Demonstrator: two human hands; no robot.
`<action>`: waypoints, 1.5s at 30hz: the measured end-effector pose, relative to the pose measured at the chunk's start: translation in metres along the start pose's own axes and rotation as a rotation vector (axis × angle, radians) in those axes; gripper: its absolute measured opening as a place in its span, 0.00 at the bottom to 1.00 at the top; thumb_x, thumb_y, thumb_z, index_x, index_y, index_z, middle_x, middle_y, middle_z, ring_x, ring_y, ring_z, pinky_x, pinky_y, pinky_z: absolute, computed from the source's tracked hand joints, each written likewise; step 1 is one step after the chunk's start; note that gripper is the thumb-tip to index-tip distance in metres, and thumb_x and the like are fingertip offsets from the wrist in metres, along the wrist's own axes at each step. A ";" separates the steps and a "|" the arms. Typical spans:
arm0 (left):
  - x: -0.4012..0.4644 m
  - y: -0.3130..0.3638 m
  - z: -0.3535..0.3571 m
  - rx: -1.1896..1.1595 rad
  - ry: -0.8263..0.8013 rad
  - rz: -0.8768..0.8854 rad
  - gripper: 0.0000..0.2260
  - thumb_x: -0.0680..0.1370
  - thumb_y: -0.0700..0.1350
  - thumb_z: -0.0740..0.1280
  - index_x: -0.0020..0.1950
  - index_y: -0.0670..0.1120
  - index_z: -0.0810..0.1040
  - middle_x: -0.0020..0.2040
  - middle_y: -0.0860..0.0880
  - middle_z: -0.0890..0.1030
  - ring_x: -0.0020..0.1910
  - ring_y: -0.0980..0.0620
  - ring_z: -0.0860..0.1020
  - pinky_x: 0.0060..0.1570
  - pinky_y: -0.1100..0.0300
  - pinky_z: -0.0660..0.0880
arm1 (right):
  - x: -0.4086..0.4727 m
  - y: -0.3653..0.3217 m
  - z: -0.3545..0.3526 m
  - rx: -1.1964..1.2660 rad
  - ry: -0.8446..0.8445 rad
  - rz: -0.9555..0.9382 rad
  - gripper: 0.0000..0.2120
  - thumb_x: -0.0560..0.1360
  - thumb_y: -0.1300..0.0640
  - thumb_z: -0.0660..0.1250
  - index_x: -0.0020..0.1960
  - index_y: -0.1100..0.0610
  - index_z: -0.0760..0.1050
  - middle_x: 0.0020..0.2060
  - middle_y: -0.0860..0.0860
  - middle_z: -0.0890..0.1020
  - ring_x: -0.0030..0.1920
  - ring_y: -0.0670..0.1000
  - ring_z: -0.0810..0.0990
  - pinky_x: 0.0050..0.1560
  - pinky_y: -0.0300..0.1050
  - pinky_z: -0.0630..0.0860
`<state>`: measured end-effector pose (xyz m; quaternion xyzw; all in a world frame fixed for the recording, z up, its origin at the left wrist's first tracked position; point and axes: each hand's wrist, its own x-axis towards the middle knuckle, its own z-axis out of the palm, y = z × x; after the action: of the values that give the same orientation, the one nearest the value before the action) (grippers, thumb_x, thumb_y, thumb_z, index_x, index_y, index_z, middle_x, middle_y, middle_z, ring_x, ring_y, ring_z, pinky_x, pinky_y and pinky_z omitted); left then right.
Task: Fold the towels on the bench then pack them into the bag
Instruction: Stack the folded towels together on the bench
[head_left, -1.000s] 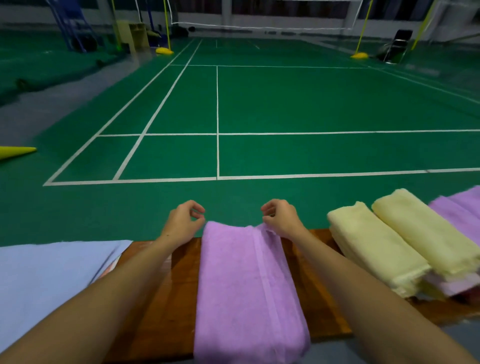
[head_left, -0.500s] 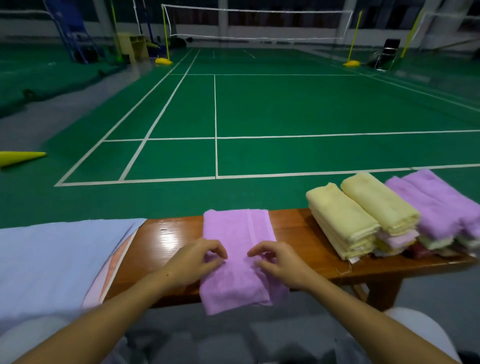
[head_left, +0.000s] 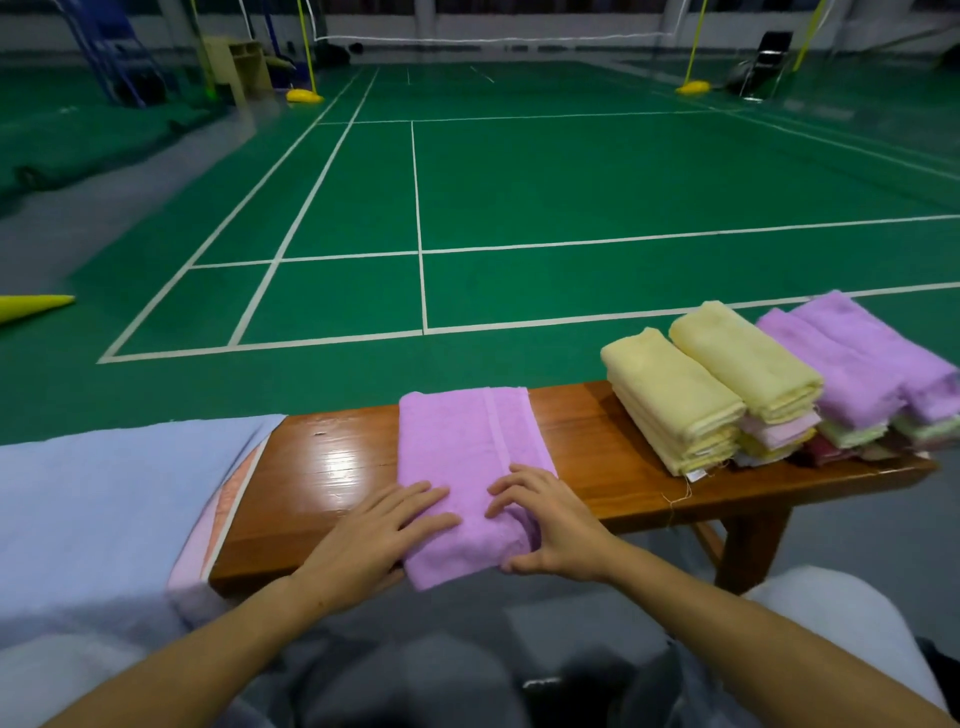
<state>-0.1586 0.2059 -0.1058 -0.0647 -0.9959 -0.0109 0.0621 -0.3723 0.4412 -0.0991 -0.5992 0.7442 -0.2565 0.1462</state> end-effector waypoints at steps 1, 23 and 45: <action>0.001 0.001 0.000 -0.042 0.048 0.012 0.31 0.78 0.55 0.71 0.80 0.61 0.65 0.82 0.53 0.64 0.80 0.49 0.65 0.75 0.48 0.68 | 0.000 0.000 -0.001 -0.003 -0.006 -0.001 0.29 0.68 0.37 0.78 0.65 0.41 0.74 0.71 0.39 0.71 0.78 0.44 0.60 0.77 0.55 0.64; 0.025 0.008 -0.062 -0.828 0.435 -0.436 0.09 0.80 0.57 0.70 0.52 0.53 0.83 0.46 0.59 0.85 0.46 0.55 0.84 0.40 0.63 0.80 | -0.006 -0.026 -0.022 0.208 0.254 0.089 0.10 0.76 0.51 0.68 0.52 0.53 0.84 0.42 0.43 0.84 0.41 0.46 0.80 0.42 0.49 0.80; 0.072 -0.048 -0.059 -1.166 0.460 -0.853 0.09 0.81 0.48 0.72 0.53 0.43 0.80 0.42 0.43 0.87 0.41 0.45 0.83 0.40 0.41 0.81 | 0.097 0.004 -0.046 0.468 0.557 0.343 0.08 0.76 0.52 0.77 0.51 0.54 0.84 0.45 0.45 0.87 0.47 0.44 0.83 0.50 0.47 0.80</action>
<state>-0.2286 0.1658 -0.0389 0.3076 -0.7295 -0.5720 0.2144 -0.4232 0.3572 -0.0551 -0.3244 0.7661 -0.5433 0.1121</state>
